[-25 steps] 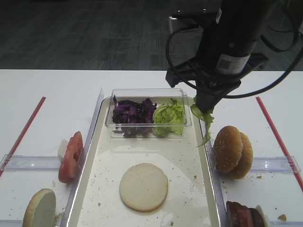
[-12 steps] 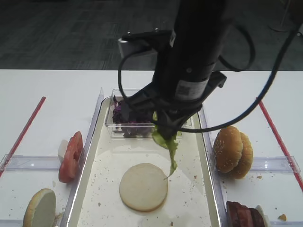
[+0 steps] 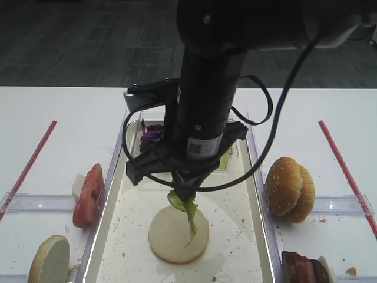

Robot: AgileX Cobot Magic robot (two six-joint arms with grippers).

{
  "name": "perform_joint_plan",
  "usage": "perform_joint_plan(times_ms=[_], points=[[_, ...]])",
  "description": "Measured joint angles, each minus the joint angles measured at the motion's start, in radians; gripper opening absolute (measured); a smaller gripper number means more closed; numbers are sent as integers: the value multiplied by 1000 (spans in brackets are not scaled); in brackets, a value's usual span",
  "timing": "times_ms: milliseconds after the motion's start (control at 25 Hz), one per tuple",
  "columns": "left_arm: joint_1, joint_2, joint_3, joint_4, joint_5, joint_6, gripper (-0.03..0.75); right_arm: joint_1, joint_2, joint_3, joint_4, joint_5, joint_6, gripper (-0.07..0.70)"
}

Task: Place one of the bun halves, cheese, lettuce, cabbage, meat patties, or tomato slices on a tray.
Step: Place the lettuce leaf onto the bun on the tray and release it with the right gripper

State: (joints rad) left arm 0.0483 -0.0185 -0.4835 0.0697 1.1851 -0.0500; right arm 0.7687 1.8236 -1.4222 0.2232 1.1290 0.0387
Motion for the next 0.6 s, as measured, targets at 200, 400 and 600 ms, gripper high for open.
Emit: perform_joint_plan(times_ms=[200,400,600], points=[[0,0,0,0,0,0,564,0,61,0,3,-30,-4,59],[0,0,0,0,0,0,564,0,103,0,33,-58,-26,59],[0,0,0,0,0,0,564,0,137,0,56,-75,-39,59]])
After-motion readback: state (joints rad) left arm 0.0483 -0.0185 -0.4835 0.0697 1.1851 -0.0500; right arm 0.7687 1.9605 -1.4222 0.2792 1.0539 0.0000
